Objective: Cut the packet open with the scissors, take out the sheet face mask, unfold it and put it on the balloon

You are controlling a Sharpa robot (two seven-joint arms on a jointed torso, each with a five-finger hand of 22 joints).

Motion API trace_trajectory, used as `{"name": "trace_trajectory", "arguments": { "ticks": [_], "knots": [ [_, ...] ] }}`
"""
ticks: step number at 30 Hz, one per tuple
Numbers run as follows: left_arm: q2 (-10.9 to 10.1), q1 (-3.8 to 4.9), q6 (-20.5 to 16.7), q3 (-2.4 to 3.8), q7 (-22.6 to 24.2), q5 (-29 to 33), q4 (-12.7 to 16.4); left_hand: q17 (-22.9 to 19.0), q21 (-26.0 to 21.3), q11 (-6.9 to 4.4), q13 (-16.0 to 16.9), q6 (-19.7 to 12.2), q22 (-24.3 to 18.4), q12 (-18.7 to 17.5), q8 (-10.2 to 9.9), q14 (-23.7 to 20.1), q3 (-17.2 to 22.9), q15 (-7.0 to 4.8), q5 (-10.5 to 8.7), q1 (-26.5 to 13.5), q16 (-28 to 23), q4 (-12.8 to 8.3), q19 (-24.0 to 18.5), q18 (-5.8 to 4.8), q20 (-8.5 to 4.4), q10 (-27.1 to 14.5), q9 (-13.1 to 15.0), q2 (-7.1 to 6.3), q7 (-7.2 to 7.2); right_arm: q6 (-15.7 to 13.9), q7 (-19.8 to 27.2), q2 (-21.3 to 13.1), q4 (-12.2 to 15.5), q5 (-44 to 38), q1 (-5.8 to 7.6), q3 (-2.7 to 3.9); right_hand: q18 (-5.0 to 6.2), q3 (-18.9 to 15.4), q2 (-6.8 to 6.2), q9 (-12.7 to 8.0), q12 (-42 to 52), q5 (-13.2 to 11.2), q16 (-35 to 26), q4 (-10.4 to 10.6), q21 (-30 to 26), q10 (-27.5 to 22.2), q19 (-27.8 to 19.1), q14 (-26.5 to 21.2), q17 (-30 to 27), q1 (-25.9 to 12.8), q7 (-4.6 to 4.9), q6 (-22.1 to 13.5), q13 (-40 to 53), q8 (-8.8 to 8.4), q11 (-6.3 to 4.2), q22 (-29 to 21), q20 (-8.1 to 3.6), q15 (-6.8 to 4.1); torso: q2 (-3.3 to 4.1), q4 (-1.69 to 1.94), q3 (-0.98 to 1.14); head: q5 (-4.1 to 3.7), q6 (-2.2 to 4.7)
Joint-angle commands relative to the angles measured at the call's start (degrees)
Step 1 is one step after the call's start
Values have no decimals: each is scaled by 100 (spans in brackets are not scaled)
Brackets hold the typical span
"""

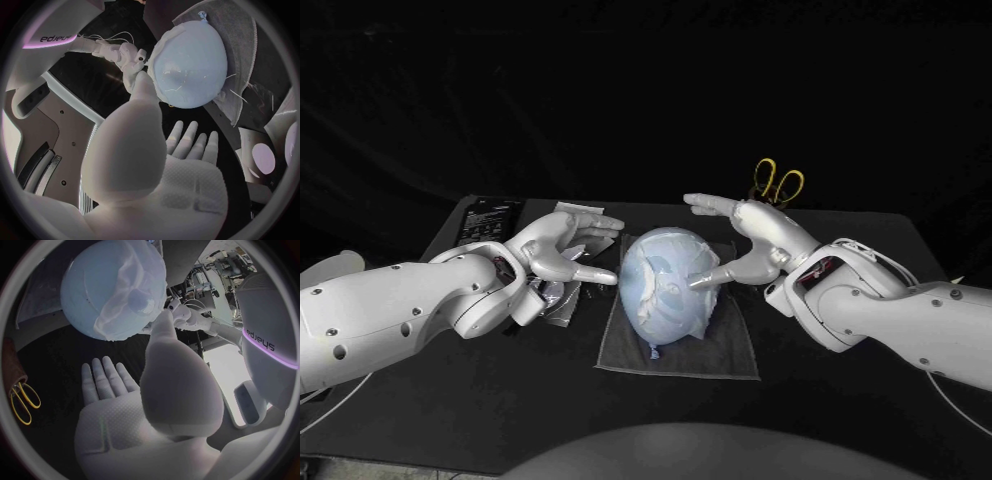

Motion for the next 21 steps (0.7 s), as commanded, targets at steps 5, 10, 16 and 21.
{"name": "trace_trajectory", "arguments": {
  "ticks": [5, 10, 16, 21],
  "knots": [
    [1, 8, -487, 8, 242, 123, 139, -15, -41, -23, 1, -109, -18, -46, -59, -76, -41, -17, 23, -85, -51, 2, -127, -77, 0, -52, -23, -51, 684, 253, -355, 196, -131, -91, -4, 5, -142, -68, -63, -80, -28, 28, -39, -2, -33, -433, -184, -382, -111, -241, 56, -269, -17, -25, 102, -80, 1, 65, 12, -6, 1, -9, -24],
    [10, 8, -716, 9, 269, 154, 244, 33, -39, 71, 52, 124, -21, 71, 54, 89, 47, 20, 23, -191, -6, 2, -161, -70, -5, 281, 54, -41, 776, 451, -432, 268, -149, -26, -4, 5, -158, -66, -63, -78, -12, 32, -38, -1, -38, -412, -261, -473, -140, -390, 100, -273, -7, -10, 175, -114, 0, 75, 2, -9, 3, -15, -33],
    [76, 8, -932, 10, 199, 172, 313, 195, 1, 114, 90, 368, 5, 226, 167, 652, 211, 19, 27, -252, 162, -1, -35, -60, -7, 700, 125, -21, 814, 752, -538, 316, -162, -31, -4, 5, -165, -26, -38, -48, 20, 68, -14, -3, -36, -237, -291, -390, -125, -407, 165, -187, 13, 17, 227, -126, 1, 80, -5, -8, 3, -30, -46],
    [160, 8, -1083, 10, 15, 53, 367, 257, 25, 98, 102, 415, 18, 296, 181, 882, 368, -9, 27, -222, 249, -3, 27, -62, -7, 896, 132, -10, 818, 893, -571, 326, -154, -7, -4, 5, -158, 61, 34, -7, 53, 307, 33, -10, -20, 39, -291, -179, -89, -364, 296, -43, 31, 64, 220, -127, 0, 68, 2, -7, 1, -27, -49]
  ]
}}
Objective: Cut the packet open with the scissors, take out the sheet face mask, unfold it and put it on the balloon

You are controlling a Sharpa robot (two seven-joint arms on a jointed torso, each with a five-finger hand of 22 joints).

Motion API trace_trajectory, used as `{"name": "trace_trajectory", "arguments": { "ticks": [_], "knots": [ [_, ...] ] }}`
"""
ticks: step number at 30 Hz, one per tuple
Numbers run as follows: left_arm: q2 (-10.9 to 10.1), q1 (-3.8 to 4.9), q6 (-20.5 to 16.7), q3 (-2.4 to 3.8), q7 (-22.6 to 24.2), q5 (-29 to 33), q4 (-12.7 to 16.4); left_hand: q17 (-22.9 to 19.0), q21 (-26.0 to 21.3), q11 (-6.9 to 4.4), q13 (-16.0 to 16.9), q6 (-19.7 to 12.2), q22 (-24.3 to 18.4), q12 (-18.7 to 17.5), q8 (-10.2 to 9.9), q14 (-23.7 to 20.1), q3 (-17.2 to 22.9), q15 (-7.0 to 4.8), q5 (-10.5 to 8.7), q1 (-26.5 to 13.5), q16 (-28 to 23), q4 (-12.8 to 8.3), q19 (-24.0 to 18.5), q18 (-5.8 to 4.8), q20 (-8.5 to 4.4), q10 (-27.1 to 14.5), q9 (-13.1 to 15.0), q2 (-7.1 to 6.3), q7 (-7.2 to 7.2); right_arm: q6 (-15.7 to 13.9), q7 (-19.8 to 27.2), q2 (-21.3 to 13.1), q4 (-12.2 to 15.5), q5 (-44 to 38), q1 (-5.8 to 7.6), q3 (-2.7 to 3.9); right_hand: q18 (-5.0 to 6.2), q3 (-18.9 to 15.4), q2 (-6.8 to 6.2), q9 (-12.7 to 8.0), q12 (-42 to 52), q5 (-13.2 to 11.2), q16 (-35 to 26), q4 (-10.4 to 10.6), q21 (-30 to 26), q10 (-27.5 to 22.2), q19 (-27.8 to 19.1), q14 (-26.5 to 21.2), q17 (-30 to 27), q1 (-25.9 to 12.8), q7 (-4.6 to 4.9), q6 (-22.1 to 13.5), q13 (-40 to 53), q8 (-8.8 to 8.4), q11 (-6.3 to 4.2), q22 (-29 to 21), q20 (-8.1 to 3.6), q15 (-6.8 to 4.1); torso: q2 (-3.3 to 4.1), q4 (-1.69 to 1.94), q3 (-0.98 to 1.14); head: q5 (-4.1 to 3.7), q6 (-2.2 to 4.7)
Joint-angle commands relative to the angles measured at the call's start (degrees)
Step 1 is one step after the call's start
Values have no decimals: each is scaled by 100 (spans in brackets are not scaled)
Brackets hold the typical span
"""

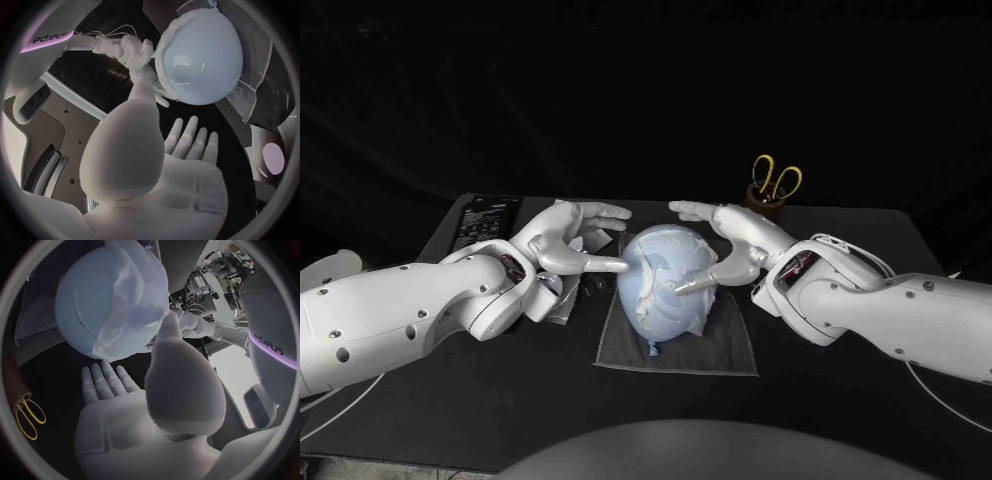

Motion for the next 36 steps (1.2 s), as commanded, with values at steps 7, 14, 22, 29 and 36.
{"name": "trace_trajectory", "arguments": {
  "ticks": [7, 14, 22, 29, 36],
  "knots": [
    [156, 7, -520, 7, -406, -451, 80, -89, 17, 1, -17, -44, -1, 30, -14, -297, -140, 14, 24, -67, -77, 3, -3, -71, -2, -12, -28, 3, 799, 429, -86, 12, 35, 97, -1, 3, 94, 468, 513, 221, 163, 326, 364, -6, 43, 1172, 131, 1388, 273, -25, 696, 798, 70, 251, -220, 53, 6, -188, 3, -1, -1, -7, -11],
    [249, 6, -613, 7, -827, -889, 169, -298, -6, 52, -84, -547, -15, -135, -270, -1010, -626, 86, 25, -300, -309, 2, -92, -71, -4, -540, -191, -45, 807, 424, -54, 19, 13, 130, -2, 3, 133, 606, 625, 321, 85, 339, 346, -12, 69, 1173, 185, 1398, 234, -33, 755, 1207, 47, 376, -240, 67, 11, -209, 2, 0, -2, -19, -13],
    [316, 4, -930, 7, -1056, -1002, 319, -351, -51, 108, -123, -1001, -48, -304, -490, -1215, -645, 144, 21, -564, -394, 9, -305, -78, 0, -1078, -339, -61, 812, 432, -53, 31, 4, 132, -2, 3, 131, 649, 619, 309, 33, 328, 305, -13, 85, 1011, 222, 1300, 192, -17, 766, 1230, 31, 383, -225, 77, 13, -199, 1, 2, -2, -20, -28],
    [380, 2, -1092, 8, -1189, -1049, 421, -305, -55, 151, -144, -1337, -49, -430, -646, -1122, -644, 176, 35, -655, -377, 6, -319, -77, 1, -1454, -447, -65, 789, 505, -106, 43, -15, 83, -2, 3, 121, 646, 592, 290, 20, 280, 267, -12, 87, 890, 215, 1198, 156, 4, 762, 1201, 24, 369, -216, 71, 12, -188, 4, -1, -3, -20, -41],
    [459, 2, -1068, 9, -1395, -1304, 502, -307, -57, 156, -133, -1563, -50, -450, -752, -1178, -415, 192, 66, -646, -369, -4, -338, -73, -2, -1657, -514, -67, 781, 565, -146, 56, -29, 52, -4, 3, 117, 648, 593, 291, 18, 267, 250, -12, 87, 865, 211, 1147, 141, 12, 762, 1215, 23, 371, -214, 68, 12, -183, 6, 3, -3, -11, -54]
  ]
}}
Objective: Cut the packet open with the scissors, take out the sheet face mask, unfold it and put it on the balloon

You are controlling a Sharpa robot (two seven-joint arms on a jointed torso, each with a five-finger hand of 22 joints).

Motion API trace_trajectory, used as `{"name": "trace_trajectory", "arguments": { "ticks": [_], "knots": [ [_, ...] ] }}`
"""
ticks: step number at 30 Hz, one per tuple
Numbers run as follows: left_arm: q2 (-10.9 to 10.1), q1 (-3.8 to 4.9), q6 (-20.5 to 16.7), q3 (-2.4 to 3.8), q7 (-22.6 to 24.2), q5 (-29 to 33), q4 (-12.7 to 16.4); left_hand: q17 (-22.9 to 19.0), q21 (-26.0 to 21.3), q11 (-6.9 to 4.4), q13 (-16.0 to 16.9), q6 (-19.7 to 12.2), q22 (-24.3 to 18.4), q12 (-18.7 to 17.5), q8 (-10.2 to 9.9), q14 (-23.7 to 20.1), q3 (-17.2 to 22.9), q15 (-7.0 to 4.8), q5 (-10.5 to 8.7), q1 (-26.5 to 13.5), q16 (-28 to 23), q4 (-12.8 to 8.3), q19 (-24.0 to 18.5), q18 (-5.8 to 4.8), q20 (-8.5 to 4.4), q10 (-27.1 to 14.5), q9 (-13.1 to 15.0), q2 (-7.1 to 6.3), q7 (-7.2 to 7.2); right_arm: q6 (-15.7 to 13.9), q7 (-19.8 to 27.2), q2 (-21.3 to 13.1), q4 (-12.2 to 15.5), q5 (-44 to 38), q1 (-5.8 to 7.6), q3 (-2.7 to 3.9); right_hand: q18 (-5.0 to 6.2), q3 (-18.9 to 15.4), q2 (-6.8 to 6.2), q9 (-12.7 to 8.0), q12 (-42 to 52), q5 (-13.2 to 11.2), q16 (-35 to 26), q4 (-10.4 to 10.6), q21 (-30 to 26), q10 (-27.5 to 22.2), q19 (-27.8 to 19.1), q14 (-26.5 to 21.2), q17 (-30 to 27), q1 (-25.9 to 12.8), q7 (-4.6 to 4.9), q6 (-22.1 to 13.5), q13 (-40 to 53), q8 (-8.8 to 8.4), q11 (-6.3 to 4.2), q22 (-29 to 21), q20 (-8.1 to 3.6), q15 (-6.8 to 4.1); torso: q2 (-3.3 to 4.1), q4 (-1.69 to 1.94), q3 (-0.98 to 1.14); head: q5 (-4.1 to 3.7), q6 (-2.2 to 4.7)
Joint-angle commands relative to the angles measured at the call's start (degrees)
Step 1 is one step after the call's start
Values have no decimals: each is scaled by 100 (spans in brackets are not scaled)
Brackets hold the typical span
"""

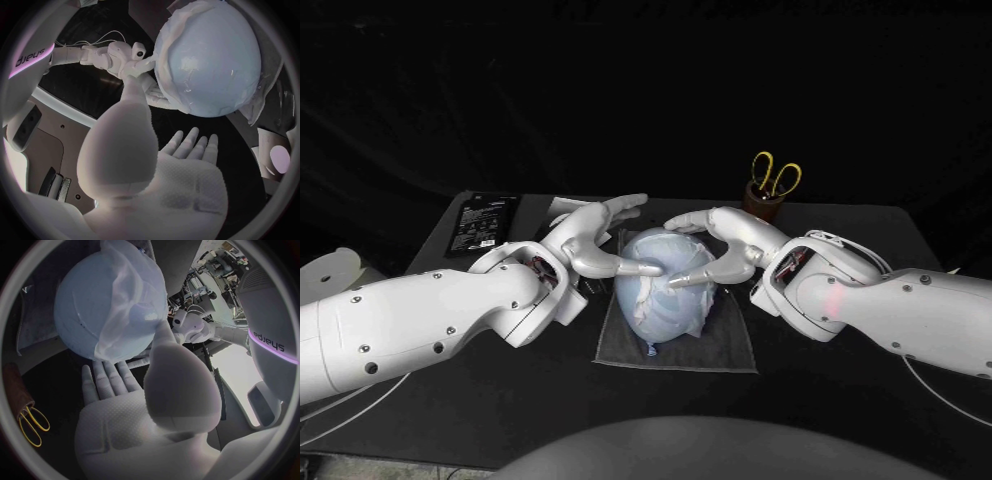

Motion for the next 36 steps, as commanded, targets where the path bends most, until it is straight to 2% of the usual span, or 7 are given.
{"name": "trace_trajectory", "arguments": {
  "ticks": [1, 8, 12, 18, 36],
  "knots": [
    [40, 5, -79, 7, -246, -324, 40, 2, -16, -6, 4, -61, -5, -7, -29, -40, 119, 11, 23, -15, 24, -4, -45, -72, -1, -74, -15, 0, 893, 204, -69, 11, -9, -73, -13, -10, 24, 32, -3, -2, -24, -35, -15, -7, 15, -37, 32, -39, -5, 34, 624, -33, -4, -4, 14, -4, 3, -6, 3, 3, -1, 7, -9],
    [83, 5, 135, 8, -448, -641, 26, -7, -18, -7, 11, -177, -7, 3, -82, -96, 453, 16, 47, 141, 22, -19, -60, -69, -3, -140, -51, 2, 898, 221, -84, 18, -21, -87, -14, -10, 20, 33, -6, -6, -23, -39, -29, -7, 16, -49, 34, -79, -17, 41, 629, -36, -4, -6, 16, -3, 3, -2, -1, 2, 2, -3, -15],
    [94, 5, 272, 8, -519, -757, 33, -16, -18, -9, 28, -233, -7, 30, -110, -166, 463, 16, 60, 381, 29, -4, -75, -67, -3, -227, -62, 2, 901, 228, -90, 19, -24, -91, -14, -10, 20, 33, -6, -6, -23, -39, -29, -7, 16, -49, 34, -79, -17, 41, 629, -36, -4, -6, 16, -3, 3, -2, -3, 0, 2, -8, -22],
    [63, 6, 437, 8, -579, -875, 63, -27, -20, -21, 37, -240, -8, 43, -112, -208, 525, 17, 58, 431, 25, -12, -88, -67, -4, -223, -62, 4, 908, 243, -105, 15, -36, -97, -14, -10, 19, 34, -6, -5, -23, -39, -36, -7, 15, -57, 28, -103, -24, 43, 630, -28, -4, -4, 17, -6, 3, -1, -1, 2, 0, -7, -29],
    [-92, 6, 607, 8, -577, -915, 79, -21, -16, -81, 92, -160, -7, 155, -70, -279, 687, -32, 40, 684, 45, -6, -104, -63, -6, -167, -23, 9, 914, 261, -125, 7, -51, -102, -14, -11, 14, 38, -5, -1, -21, -38, -53, -7, 16, -61, 26, -155, -39, 47, 635, -4, -3, 1, 20, -8, 3, 5, -2, 3, 2, 4, -48]
  ]
}}
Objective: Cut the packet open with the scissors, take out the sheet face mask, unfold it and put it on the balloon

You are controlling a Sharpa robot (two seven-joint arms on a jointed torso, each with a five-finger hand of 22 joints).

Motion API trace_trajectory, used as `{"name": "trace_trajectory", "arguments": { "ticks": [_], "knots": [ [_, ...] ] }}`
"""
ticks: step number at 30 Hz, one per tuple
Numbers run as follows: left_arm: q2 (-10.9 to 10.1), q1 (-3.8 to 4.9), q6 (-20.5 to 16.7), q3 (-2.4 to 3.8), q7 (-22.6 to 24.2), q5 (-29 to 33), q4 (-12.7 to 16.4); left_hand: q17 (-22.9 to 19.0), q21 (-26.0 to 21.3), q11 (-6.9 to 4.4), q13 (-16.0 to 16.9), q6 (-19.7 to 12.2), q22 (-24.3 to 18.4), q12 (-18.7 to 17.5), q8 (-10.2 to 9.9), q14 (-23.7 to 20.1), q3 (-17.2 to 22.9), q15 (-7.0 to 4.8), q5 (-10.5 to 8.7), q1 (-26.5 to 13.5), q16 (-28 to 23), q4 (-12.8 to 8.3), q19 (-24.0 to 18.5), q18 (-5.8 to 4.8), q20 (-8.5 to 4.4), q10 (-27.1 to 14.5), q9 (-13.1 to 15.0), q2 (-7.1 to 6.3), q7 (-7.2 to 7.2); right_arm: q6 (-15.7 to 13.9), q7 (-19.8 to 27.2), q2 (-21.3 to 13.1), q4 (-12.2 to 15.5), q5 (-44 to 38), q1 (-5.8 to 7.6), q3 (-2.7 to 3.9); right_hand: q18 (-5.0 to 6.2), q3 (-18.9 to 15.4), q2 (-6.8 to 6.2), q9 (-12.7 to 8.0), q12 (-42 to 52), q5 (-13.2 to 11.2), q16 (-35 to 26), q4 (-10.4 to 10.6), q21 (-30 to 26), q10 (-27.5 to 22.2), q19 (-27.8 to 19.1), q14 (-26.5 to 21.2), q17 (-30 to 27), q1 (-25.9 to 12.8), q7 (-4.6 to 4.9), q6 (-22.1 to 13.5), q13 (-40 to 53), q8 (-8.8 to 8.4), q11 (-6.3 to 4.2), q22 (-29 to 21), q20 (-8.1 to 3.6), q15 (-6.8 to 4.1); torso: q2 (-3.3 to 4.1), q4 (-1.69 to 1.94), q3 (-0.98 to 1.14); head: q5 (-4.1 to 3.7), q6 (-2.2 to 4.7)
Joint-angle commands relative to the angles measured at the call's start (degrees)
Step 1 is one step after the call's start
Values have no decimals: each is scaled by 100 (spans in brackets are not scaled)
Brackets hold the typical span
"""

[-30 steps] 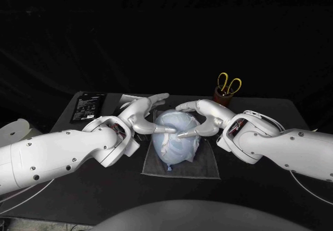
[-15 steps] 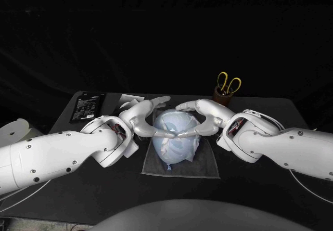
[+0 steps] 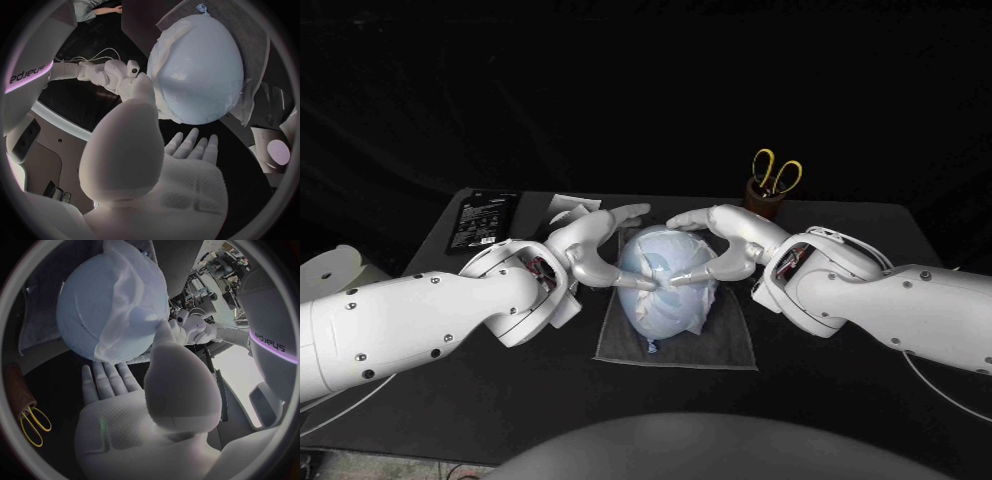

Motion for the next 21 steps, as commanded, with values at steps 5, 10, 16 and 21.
{"name": "trace_trajectory", "arguments": {
  "ticks": [5, 10, 16, 21],
  "knots": [
    [-26, 6, 179, 7, -10, -69, -21, 3, -16, -53, 15, 51, -8, 42, 24, -50, 270, -6, 16, 106, 26, -9, -42, -63, 14, 16, 12, -1, 935, 163, -50, 0, 6, -68, -16, -14, 15, 42, 0, 8, -9, -38, -25, -7, 17, -42, 31, -54, -11, 50, 637, 8, 9, 5, 0, -5, 3, 9, -2, -2, 1, 5, -8],
    [-27, 7, 227, 7, -34, -69, -38, 2, -15, -64, 21, 26, -7, 60, 15, -64, 862, -21, 11, 180, 28, -20, -45, -63, 14, 13, 4, 4, 932, 163, -50, 0, 7, -68, -16, -14, 14, 43, -1, 13, -9, -39, -31, -7, 16, -47, 27, -76, -17, 51, 638, 25, 9, 8, 1, -6, 3, 10, 2, -3, 3, 15, -12],
    [-27, 8, 277, 6, -73, -86, -39, 1, -14, -87, 31, 10, -7, 87, 10, -84, 1489, -50, -6, 276, 31, -37, -51, -62, 13, 14, 1, 12, 927, 160, -53, -1, 6, -68, -16, -14, 14, 43, -1, 13, -9, -39, -31, -7, 16, -47, 27, -76, -17, 51, 638, 25, 9, 8, 1, -6, 3, 10, 2, -6, 3, 24, -12],
    [-40, 8, 334, 6, -104, -105, -35, 3, -13, -112, 38, -24, -7, 120, -1, -112, 1666, -86, 21, 412, 38, -39, -58, -61, 12, -29, -7, 16, 920, 161, -54, -2, 3, -68, -16, -14, 10, 48, 7, 13, -8, -40, -42, -7, 16, -52, 22, -103, -26, 54, 638, 35, 10, 12, 2, -9, 3, 13, -1, -3, 3, 25, -12]
  ]
}}
